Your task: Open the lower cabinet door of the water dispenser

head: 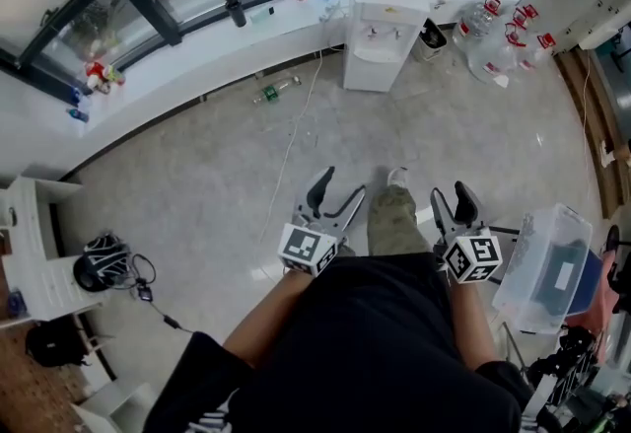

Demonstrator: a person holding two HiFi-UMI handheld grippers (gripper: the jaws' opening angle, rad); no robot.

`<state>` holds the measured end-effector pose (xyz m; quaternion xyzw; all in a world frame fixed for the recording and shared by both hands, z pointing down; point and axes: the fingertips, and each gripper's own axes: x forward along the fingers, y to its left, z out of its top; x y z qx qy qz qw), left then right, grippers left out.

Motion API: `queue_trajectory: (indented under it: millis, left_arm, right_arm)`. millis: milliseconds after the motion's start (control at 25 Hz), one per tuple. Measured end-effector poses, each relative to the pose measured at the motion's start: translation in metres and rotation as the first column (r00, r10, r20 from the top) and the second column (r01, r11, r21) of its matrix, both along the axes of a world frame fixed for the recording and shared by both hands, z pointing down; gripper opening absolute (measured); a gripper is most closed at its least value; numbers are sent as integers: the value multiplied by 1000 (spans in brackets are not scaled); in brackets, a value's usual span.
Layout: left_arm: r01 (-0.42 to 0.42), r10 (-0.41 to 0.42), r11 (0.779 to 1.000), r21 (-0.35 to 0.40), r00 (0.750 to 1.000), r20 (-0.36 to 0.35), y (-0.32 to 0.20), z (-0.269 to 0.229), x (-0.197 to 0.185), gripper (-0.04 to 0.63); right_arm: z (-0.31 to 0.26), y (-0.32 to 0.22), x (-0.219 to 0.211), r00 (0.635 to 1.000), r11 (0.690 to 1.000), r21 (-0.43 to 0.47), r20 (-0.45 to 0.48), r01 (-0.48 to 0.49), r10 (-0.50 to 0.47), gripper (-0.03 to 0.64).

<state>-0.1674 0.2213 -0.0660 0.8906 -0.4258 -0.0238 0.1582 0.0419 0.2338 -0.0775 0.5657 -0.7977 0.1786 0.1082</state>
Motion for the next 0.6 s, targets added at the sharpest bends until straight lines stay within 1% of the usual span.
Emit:
queue_trajectory:
  millis: [160,280,360,480,600]
  left_arm:
    - [17,-17,1000,0,999,38,-25,-1,0,268]
    - [34,-34,999,-2,998,51,-54,2,7,268]
    - [34,-34,999,1,996,79,-79,4,18,268]
    - [38,-36,999,-16,994,99,-124,12,39,268]
    - [25,-22,999,-20,989,147,-176,17,65,268]
  right_arm:
    - [6,-37,4,1000,1000,9,25,17,-17,215]
    - [10,-72,10,999,999,22,41,32,-33,215]
    - [15,-100,18,998,999,30,45,42,-43,215]
    - [25,-146,36,996,998,28,68,52,-54,215]
    - [33,-195,59,993,997,32,96,66,-69,215]
